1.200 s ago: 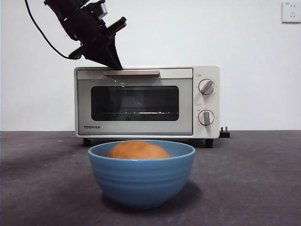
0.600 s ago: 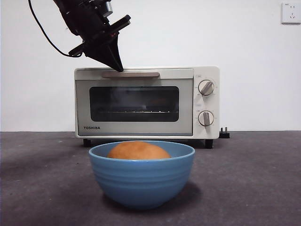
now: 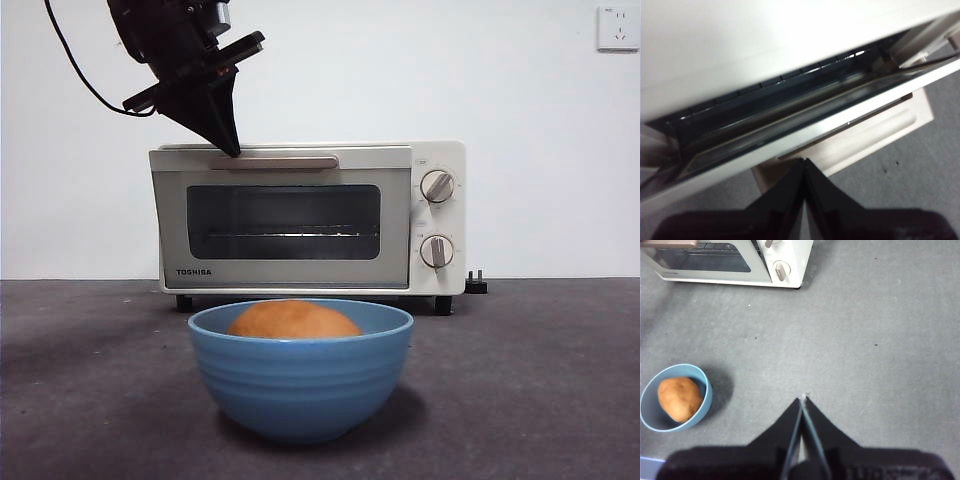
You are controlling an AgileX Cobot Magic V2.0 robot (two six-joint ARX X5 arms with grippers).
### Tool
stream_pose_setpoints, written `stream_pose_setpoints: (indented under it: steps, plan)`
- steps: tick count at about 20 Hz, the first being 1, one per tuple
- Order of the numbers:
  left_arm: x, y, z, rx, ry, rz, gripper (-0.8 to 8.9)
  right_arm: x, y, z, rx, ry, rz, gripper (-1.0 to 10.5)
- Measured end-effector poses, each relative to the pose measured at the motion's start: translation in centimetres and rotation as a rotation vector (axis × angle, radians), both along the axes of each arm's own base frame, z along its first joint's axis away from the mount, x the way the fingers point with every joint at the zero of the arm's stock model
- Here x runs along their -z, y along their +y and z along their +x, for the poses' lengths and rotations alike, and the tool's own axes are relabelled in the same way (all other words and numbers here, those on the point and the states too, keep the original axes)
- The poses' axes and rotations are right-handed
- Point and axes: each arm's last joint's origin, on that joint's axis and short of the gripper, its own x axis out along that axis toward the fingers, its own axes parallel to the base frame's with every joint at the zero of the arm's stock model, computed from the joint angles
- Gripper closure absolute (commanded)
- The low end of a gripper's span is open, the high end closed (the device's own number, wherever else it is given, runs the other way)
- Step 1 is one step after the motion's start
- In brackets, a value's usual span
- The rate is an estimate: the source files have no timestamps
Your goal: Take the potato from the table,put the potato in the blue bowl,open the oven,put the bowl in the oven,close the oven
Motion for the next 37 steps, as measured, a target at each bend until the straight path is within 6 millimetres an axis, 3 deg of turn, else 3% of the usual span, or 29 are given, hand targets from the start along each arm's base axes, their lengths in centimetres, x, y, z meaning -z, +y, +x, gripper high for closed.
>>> stream_pose_setpoints:
  steps: [10,14,19,22,29,37]
  plan:
    - [0.1,-0.2,-0.4,0.009,0.013,0.035,8.19,0.0,-0.1,0.0,0.012,-0.008,-0.009,9.6]
    - [0.9,-1.4,-1.4,0.046,0.029,0.039,8.19,0.0,-0.1,0.0,0.013,-0.009,-0.01,9.5]
    - [2.8,-3.8,-3.1,0.111,0.05,0.033,8.19,0.0,-0.1,0.0,0.013,-0.009,-0.01,9.5]
    - [4.0,-4.0,-3.7,0.122,0.096,0.054,8.19,0.0,-0.1,0.0,0.013,-0.01,-0.01,9.5]
    - [8.9,-3.7,-5.3,0.105,0.219,0.104,8.19,0.0,-0.1,0.0,0.011,-0.01,-0.012,9.5]
    - [8.3,-3.5,-5.7,0.079,0.194,0.136,8.19,0.0,-0.1,0.0,0.011,-0.01,-0.013,9.5]
